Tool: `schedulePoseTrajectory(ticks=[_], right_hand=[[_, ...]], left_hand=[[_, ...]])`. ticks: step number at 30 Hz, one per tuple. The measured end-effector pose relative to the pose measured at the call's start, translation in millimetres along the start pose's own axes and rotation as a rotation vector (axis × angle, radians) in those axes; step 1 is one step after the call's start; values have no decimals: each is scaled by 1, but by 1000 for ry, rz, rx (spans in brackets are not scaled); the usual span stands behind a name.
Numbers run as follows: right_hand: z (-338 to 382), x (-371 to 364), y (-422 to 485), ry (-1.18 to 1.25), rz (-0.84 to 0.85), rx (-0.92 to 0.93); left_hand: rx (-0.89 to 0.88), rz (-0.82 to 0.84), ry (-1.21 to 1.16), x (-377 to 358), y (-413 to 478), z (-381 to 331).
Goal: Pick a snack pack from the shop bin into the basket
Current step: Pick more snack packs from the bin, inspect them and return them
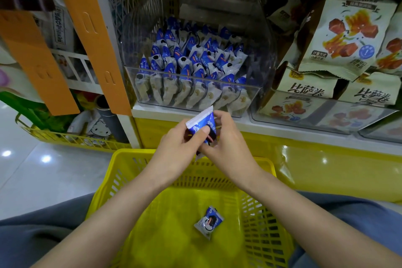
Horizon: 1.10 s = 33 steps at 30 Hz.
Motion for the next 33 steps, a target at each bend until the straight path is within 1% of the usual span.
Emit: schedulePoseTrajectory(ticks=[2,3,6,8,10,14,16,18,20,23,25,27,29,31,33], right_hand=[[2,-2,-1,-41,-1,34],[4,-3,0,-16,11,14],[6,-2,4,165,102,-121],[8,2,8,269,129,-160],[7,8,11,297,111,-174],[5,11,13,230,81,-186],[6,11,11,215,55,-171],[6,10,10,267,24,-189],[6,8,12,348,31,-256],[6,2,10,462,147,-385],[6,-2,6,542,206,-425],[8,0,6,599,201,-402],[11,3,9,636,180,-358],[14,6,12,611,164,-287],[17,8,15,536,155,-205]], left_hand=[[-12,-42,12,1,2,1],[-2,-58,6,2,3,2],[39,-108,-17,9,6,4],[48,-132,-15,13,7,4],[31,-108,65,15,8,4],[-19,15,234,14,8,2],[-48,1,289,14,7,2],[-63,-54,303,14,7,1],[-57,-118,255,16,8,2],[-28,-202,169,24,11,3],[-10,-229,128,28,12,3],[30,-240,67,30,12,2],[109,-230,-85,30,14,2],[171,-198,-224,30,15,0],[175,-182,-254,31,16,-3]])
Point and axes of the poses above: each hand's wrist, its own y-axis towards the middle knuckle, its own x-axis out of the back of the hand, z = x × y, the point moved 3 cm from there along y, towards the middle knuckle, and after that the axes turned 6 degrees about y, right-handed, at the moved point
